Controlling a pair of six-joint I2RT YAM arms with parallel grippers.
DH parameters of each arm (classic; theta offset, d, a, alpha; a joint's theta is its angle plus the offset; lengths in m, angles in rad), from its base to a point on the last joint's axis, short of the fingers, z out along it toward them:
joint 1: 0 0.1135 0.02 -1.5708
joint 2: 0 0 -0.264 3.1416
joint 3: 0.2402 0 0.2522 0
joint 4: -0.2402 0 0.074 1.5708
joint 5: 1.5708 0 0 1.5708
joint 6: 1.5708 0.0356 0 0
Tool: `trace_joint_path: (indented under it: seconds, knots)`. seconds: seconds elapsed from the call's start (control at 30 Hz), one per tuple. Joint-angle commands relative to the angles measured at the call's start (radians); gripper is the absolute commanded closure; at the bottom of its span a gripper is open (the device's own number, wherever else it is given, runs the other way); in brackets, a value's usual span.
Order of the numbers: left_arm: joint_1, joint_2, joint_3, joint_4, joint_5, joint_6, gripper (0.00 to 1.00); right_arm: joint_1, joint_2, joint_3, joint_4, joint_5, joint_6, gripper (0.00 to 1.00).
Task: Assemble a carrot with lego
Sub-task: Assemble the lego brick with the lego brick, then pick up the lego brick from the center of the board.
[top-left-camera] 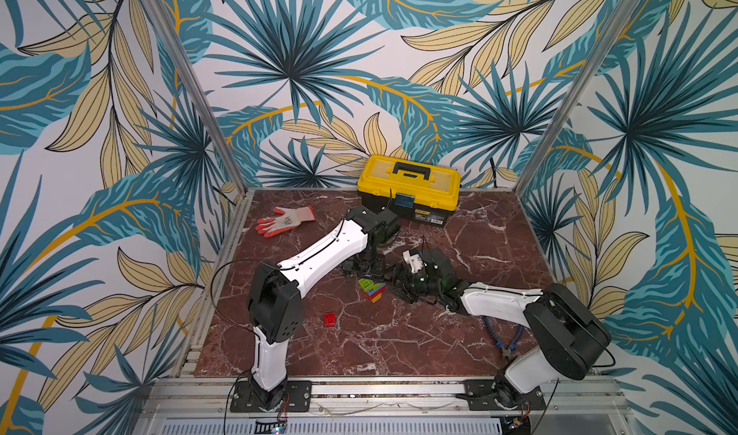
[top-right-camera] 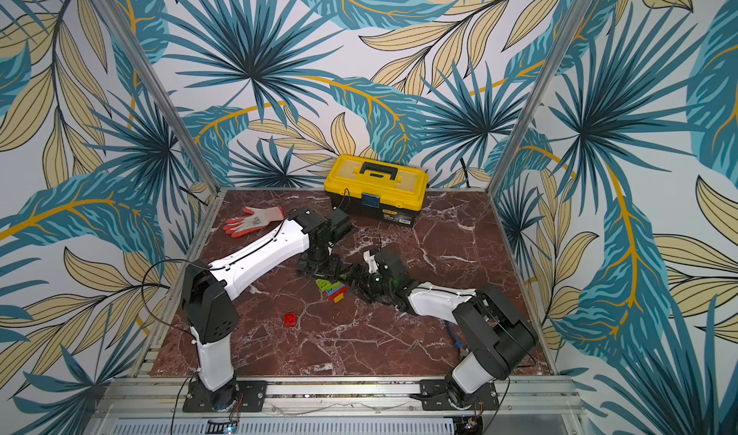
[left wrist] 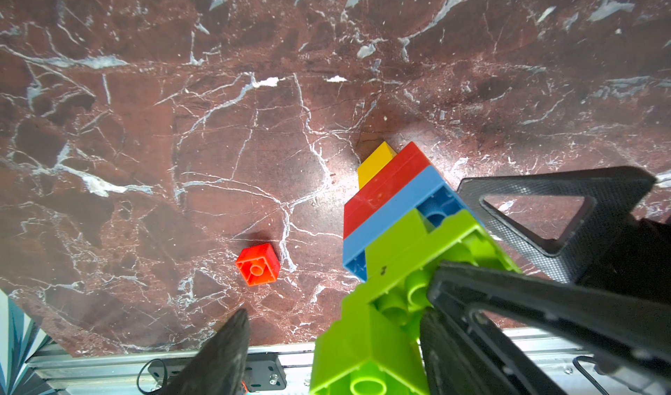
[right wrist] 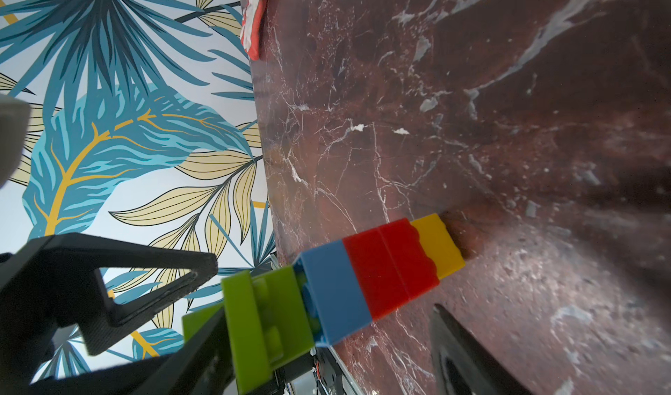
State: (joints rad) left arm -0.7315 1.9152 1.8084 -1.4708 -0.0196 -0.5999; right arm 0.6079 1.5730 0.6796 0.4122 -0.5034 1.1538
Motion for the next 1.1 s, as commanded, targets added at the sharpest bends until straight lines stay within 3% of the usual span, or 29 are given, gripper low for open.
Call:
trace_joint_path:
  seconds: [0.0, 0.43, 0.8, 0.93, 1.07]
  knots:
    - [0.001, -0.045, 0.001, 0.027, -0.008, 0.000, 0.22, 0.006, 0.024, -0.006, -0.099, 0.017, -0.020, 0.18]
    - [-0.001, -0.099, 0.038, 0.025, -0.030, -0.007, 0.16, 0.005, -0.015, 0.008, -0.124, 0.019, -0.032, 0.16]
    - [0.036, -0.196, 0.002, 0.027, -0.137, -0.014, 0.12, 0.005, -0.047, 0.058, -0.127, 0.006, -0.066, 0.12]
    - [0.074, -0.285, -0.082, 0.032, -0.201, -0.041, 0.10, 0.002, -0.101, 0.061, -0.135, 0.006, -0.100, 0.08]
    - [0.140, -0.466, -0.251, 0.066, -0.250, -0.085, 0.09, -0.008, -0.271, 0.063, -0.361, 0.066, -0.212, 0.03]
